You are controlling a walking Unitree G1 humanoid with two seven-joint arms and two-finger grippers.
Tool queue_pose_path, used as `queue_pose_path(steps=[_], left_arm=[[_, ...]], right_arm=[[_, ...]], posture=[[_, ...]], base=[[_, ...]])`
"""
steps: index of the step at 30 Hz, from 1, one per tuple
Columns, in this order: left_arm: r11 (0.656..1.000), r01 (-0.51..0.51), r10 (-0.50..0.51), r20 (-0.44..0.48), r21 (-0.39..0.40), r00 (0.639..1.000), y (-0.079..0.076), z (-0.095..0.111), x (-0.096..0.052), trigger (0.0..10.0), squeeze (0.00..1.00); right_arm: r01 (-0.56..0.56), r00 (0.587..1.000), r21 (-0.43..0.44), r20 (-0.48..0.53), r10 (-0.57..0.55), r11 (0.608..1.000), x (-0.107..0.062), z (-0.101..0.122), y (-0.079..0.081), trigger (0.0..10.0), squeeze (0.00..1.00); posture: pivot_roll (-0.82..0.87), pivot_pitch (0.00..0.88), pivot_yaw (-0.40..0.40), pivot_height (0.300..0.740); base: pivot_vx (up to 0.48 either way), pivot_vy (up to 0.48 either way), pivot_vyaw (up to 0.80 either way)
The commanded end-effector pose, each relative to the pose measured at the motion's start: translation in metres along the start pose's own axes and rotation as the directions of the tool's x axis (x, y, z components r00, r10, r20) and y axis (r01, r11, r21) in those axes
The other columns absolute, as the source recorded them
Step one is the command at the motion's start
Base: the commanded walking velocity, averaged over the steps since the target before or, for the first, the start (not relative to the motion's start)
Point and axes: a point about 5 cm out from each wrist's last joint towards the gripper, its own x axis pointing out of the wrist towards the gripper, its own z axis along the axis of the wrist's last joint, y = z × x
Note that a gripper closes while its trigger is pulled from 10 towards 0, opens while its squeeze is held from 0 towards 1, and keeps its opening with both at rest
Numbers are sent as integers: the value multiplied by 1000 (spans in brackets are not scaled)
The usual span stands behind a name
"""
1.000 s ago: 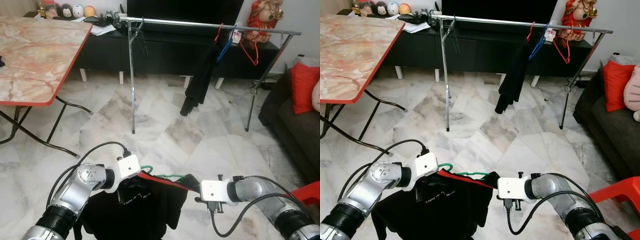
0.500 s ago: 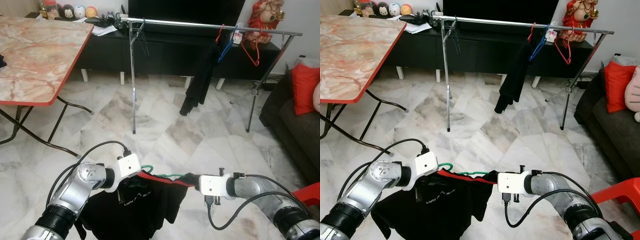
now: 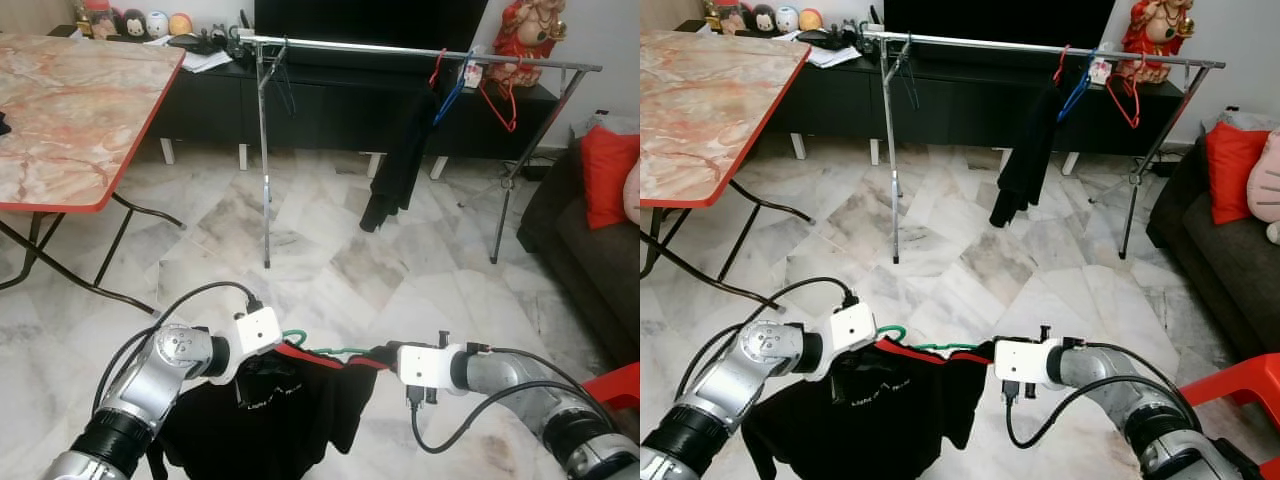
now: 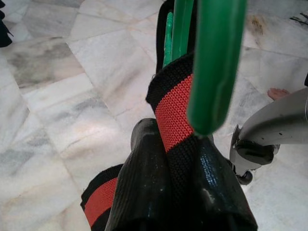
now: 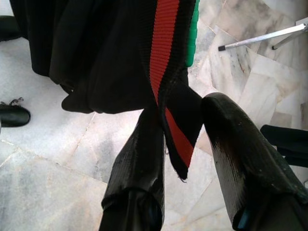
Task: Hang hanger
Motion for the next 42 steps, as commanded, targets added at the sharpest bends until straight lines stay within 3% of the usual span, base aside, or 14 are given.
queue_pose_path(steps=[1, 2, 3, 36, 42], left_arm=[[1000, -1, 0, 45, 31, 999, 0, 12, 1, 10000, 0], [1000, -1, 0, 45, 31, 999, 0, 12, 1, 10000, 0], [1000, -2, 1, 44, 31, 999, 0, 12, 1, 10000, 0], [999, -19, 19, 14, 32, 1000, 0, 7, 2, 10000, 0], [998, -47, 48, -38, 43, 998, 3, -2, 0, 10000, 0]], right_arm=[[-6, 1000, -8, -16, 6, 1000, -2, -3, -1, 2627, 0], [-6, 1000, -8, -16, 6, 1000, -2, -3, -1, 2627, 0], [-12, 1000, -8, -15, 12, 1000, -1, -4, 1, 0, 0], [4, 1000, -36, -30, -5, 999, 0, -6, 1, 0, 0], [-32, 993, -65, -115, 25, 997, -3, -16, 3, 0, 0]], posture=[[-10, 0, -128, 740], [-10, 0, -128, 740], [-10, 0, -128, 740], [-9, 0, -129, 740], [-9, 0, -129, 740]], base=[[0, 0, 0], [0, 0, 0], [0, 0, 0], [0, 0, 0], [0, 0, 0]])
